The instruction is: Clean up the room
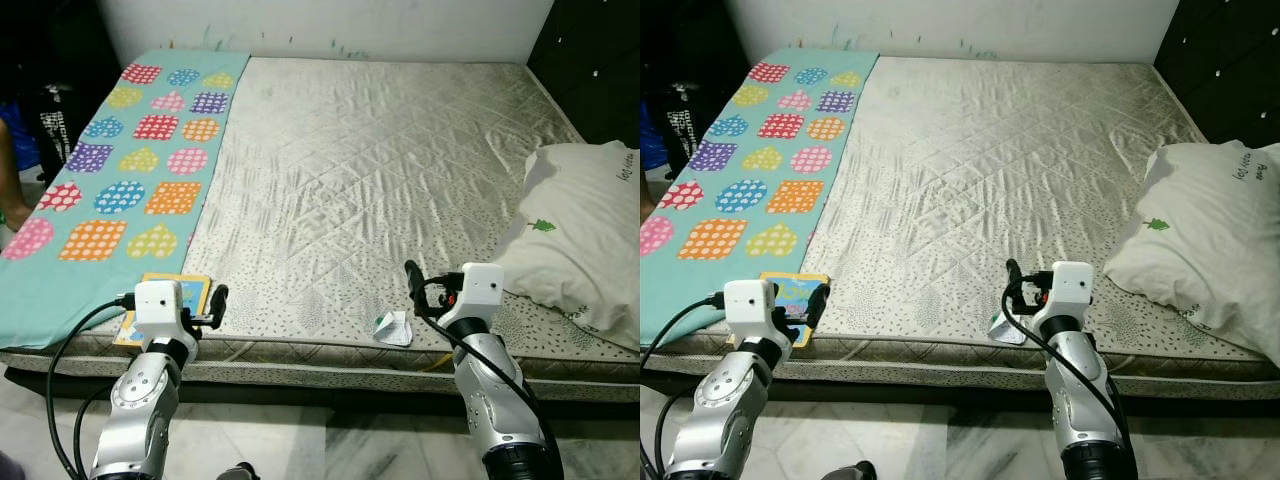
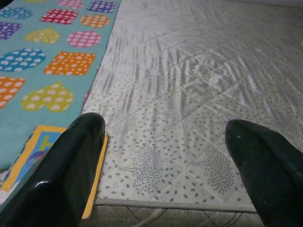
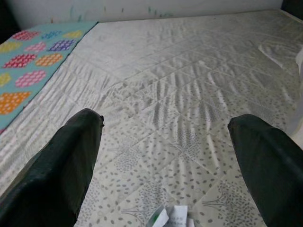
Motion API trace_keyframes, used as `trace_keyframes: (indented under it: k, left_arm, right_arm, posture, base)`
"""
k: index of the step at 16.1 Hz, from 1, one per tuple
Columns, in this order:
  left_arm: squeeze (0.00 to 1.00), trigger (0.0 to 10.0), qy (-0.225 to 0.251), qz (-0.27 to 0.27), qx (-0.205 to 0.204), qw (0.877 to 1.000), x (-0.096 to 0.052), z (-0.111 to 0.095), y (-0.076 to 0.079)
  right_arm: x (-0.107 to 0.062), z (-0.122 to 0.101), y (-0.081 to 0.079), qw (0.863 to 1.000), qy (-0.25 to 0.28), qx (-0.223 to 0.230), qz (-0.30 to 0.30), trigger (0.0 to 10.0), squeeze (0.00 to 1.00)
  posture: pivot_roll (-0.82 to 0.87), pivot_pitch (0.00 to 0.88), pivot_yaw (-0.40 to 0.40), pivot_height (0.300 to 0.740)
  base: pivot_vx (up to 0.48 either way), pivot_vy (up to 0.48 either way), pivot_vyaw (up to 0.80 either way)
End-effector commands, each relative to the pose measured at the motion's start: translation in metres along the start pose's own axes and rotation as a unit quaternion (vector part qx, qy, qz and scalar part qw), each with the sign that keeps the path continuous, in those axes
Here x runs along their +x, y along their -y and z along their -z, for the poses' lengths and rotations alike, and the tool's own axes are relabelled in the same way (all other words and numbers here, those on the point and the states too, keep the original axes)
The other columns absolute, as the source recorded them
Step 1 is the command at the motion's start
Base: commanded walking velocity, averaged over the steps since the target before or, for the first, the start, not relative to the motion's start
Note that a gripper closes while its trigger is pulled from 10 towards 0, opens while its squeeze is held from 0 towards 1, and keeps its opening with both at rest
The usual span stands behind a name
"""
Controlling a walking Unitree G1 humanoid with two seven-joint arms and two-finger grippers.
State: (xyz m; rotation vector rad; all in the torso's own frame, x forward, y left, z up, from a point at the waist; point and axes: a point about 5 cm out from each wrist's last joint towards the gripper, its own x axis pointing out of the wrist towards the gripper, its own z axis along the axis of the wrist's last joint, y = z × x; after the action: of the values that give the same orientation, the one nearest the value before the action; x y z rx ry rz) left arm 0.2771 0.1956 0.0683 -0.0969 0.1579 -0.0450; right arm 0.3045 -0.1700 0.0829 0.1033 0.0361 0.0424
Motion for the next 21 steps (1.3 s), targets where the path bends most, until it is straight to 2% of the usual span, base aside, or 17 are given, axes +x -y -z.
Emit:
trace_keyframes:
  k: [1,5,13,17,21]
  left_arm:
    - [0.0,10.0,-0.011,0.004,0.006,1.0,-0.0005,0.0028,-0.0023]
    - [0.0,10.0,-0.018,0.025,0.016,0.999,0.0064,0.0021,0.0016]
    - [0.0,10.0,-0.004,-0.003,-0.007,1.0,0.004,0.0014,0.0005]
    - [0.0,10.0,-0.008,-0.011,-0.023,1.0,0.0027,0.0036,0.0017]
    - [0.0,10.0,-0.01,0.004,-0.024,1.0,0.0029,0.0039,0.0041]
  right_arm:
    - [-0.0004,0.0026,0.0022,1.0,-0.004,0.007,0.011,10.0,0.0]
    - [-0.001,0.0028,0.0031,0.999,-0.001,0.019,0.026,10.0,0.0]
    - [0.0071,0.0042,-0.0057,1.0,-0.02,-0.006,-0.019,10.0,0.0]
    - [0.006,0.0059,-0.0039,0.999,-0.025,-0.009,-0.023,10.0,0.0]
    - [0.0045,0.0069,-0.0044,0.999,-0.026,-0.006,-0.022,10.0,0.0]
  posture:
    - [0.03,0.129,0.014,0.74]
    - [0.02,0.13,0.042,0.74]
    - [0.05,0.143,-0.039,0.74]
    - [0.04,0.148,-0.045,0.74]
    - [0.04,0.153,-0.035,0.74]
  base:
    - [0.0,0.0,0.0]
    - [0.0,0.0,0.0]
    - [0.0,0.0,0.0]
    - [0.0,0.0,0.0]
    - [0.0,0.0,0.0]
